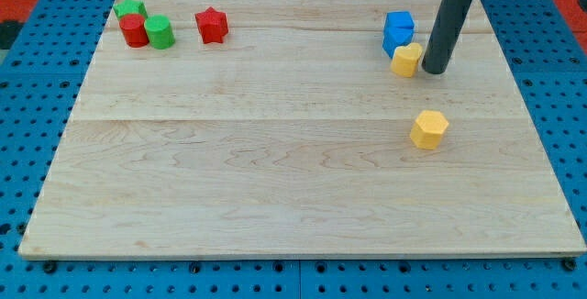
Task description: Push the yellow heart to the center
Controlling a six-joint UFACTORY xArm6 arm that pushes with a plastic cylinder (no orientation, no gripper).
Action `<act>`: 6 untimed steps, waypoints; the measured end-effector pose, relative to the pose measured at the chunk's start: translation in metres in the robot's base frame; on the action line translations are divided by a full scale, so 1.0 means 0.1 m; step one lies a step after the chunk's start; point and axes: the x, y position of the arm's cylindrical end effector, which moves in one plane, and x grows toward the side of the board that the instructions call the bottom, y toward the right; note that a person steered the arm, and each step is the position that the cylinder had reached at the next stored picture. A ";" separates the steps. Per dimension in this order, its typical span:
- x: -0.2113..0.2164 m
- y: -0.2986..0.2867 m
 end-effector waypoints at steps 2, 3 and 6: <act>-0.16 -0.38; 0.02 -0.75; 0.41 -2.06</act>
